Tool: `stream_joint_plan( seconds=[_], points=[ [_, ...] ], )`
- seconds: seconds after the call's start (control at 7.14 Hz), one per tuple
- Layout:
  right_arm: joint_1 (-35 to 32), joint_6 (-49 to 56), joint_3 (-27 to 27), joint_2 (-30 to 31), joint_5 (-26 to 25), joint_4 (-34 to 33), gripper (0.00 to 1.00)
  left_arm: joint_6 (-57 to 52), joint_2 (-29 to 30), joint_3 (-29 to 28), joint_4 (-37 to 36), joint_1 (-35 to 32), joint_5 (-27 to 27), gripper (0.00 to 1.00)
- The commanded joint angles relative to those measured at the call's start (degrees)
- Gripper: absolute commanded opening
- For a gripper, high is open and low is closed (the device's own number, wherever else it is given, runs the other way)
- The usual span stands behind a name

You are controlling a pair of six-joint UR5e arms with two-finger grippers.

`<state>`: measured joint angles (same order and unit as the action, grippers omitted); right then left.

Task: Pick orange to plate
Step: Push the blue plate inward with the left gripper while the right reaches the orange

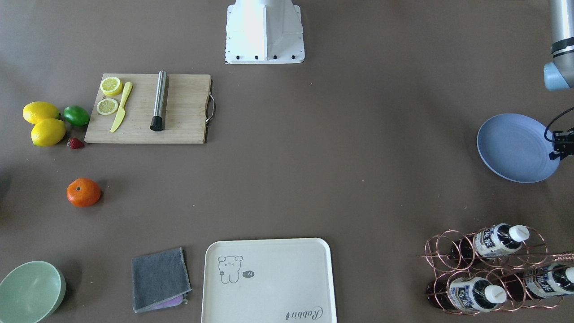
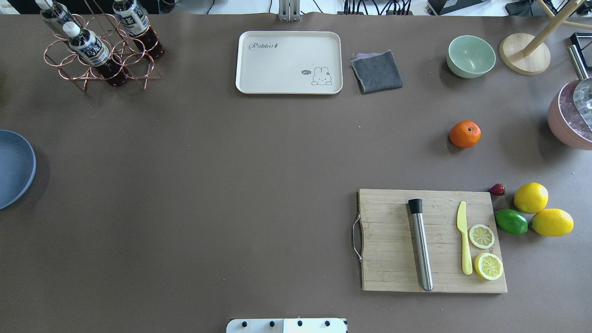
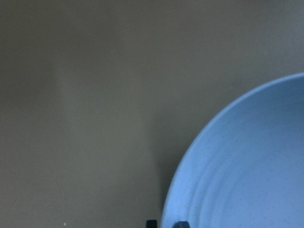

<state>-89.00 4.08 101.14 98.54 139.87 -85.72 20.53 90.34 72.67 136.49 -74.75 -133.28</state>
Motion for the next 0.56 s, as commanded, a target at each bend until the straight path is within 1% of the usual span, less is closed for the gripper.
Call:
stream_joint_plan(
  seconds=[0.0, 0.14, 0.28, 0.42],
  points=[
    [7.48, -13.40, 0.63, -0.71, 0.23, 7.53, 1.00, 21.65, -0.34, 14.36, -2.72, 5.53, -2.96, 0.00],
    [13.10, -24.18, 0.29, -2.37, -0.21, 13.67, 1.00, 32.19, 0.10, 19.82, -2.63, 11.06, -2.61, 0.00],
    [18.03, -32.04, -0.07, -6.21, -0.82, 15.47, 1.00, 40.91, 1.75, 23.97, -2.72, 18.42, 2.27, 0.00],
    [21.64, -35.94, -1.98, -10.43, -3.00, 15.49, 1.00, 49.35, 6.21, 24.44, -2.72, 23.63, 5.97, 0.00]
  ],
)
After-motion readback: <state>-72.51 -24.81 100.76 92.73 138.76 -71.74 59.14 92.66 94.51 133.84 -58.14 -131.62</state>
